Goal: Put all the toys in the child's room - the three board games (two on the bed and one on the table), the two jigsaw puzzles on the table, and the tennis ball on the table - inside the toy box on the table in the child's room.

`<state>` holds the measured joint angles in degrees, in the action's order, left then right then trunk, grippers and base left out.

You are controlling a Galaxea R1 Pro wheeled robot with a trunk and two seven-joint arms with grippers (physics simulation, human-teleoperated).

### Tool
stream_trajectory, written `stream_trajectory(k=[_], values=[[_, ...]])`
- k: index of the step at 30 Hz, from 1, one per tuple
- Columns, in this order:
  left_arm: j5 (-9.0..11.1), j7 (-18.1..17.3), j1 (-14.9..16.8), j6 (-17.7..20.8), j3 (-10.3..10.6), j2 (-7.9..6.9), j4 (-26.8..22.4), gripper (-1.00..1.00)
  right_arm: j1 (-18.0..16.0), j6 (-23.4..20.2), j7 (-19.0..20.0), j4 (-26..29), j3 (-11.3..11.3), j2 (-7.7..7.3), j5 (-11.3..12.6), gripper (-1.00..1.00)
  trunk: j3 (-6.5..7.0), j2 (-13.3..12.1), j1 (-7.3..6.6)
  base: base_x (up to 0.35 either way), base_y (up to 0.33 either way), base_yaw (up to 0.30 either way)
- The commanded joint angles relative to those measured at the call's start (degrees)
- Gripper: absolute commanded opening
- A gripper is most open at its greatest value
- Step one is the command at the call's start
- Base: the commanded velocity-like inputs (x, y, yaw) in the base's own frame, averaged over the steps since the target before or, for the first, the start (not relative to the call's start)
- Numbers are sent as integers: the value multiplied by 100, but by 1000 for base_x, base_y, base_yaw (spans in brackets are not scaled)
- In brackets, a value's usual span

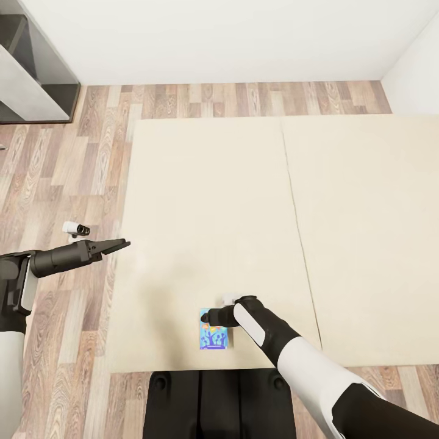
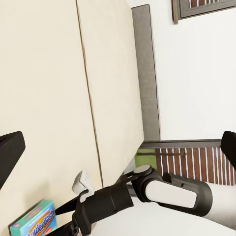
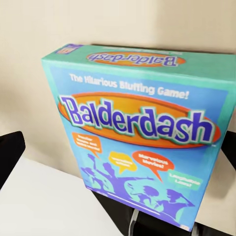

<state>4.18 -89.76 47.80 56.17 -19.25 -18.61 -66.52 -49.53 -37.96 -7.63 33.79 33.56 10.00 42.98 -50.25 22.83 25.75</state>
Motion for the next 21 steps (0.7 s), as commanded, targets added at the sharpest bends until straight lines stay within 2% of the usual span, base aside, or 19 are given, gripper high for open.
stream_trajectory(k=[1, 21], values=[[-5, -24, 1, 61, 0, -2, -1, 100, -4, -10, -55, 4, 18, 0, 61, 100, -6, 9, 3, 0, 45, 0], [-5, -24, 1, 61, 0, -2, -1, 100, -4, -10, -54, 4, 17, 0, 61, 100, -6, 9, 3, 0, 58, 0]])
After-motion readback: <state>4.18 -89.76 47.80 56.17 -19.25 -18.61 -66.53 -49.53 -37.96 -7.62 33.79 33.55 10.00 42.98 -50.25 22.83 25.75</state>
